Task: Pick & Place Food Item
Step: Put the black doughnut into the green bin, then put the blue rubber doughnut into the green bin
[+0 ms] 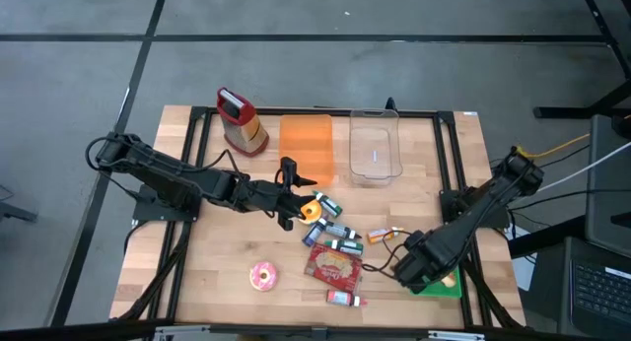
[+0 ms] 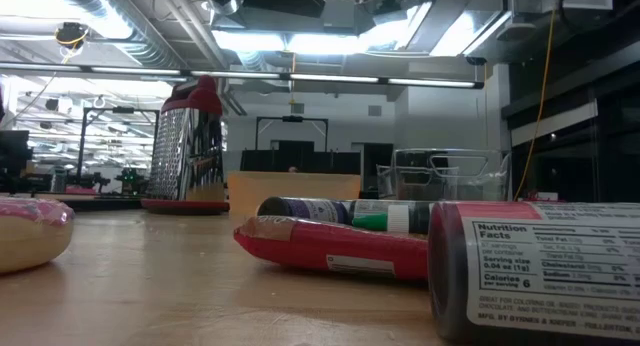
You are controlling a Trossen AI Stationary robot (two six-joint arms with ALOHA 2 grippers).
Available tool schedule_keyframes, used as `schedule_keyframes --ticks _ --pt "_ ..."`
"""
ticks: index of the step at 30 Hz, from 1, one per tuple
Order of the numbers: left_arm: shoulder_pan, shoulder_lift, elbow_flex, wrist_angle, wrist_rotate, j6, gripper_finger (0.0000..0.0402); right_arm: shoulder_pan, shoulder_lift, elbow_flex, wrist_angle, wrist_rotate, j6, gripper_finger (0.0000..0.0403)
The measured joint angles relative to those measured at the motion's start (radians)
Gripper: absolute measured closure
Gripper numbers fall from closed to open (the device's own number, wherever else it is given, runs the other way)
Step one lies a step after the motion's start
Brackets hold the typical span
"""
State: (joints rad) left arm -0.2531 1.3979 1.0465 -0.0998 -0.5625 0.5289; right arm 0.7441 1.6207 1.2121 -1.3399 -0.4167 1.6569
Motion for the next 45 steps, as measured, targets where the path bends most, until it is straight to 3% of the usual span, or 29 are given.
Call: schedule_keyframes --ticks 6,19,27,32,37,41,45 --pt "0.000 0.000 0.000 0.000 0.000 -0.001 0.0219 0.000 0.004 -0.003 0.000 0.023 0.000 0.0358" --pt "0.000 0.000 0.000 -0.005 0.018 -0.010 0.0219 0.000 0.004 -0.003 0.000 0.053 -0.015 0.0198" --pt "0.000 0.000 0.000 -0.009 0.017 -0.011 0.0219 -0.003 0.003 -0.003 0.009 0.148 -0.016 0.0189" --pt "0.003 0.000 0.000 -0.018 0.023 -0.044 0.0219 -0.005 0.003 0.038 0.047 0.348 -0.042 0.0190" --pt "0.025 0.000 0.000 -0.056 0.088 -0.135 0.0219 -0.022 0.003 0.152 0.080 0.663 -0.133 0.0188" --pt "0.049 0.000 -0.002 -0.096 0.184 -0.256 0.0219 -0.052 0.003 0.224 0.161 0.931 -0.289 0.0189" --pt "0.062 0.000 -0.020 -0.120 0.237 -0.341 0.0219 -0.123 0.005 0.232 0.329 1.018 -0.547 0.0191"
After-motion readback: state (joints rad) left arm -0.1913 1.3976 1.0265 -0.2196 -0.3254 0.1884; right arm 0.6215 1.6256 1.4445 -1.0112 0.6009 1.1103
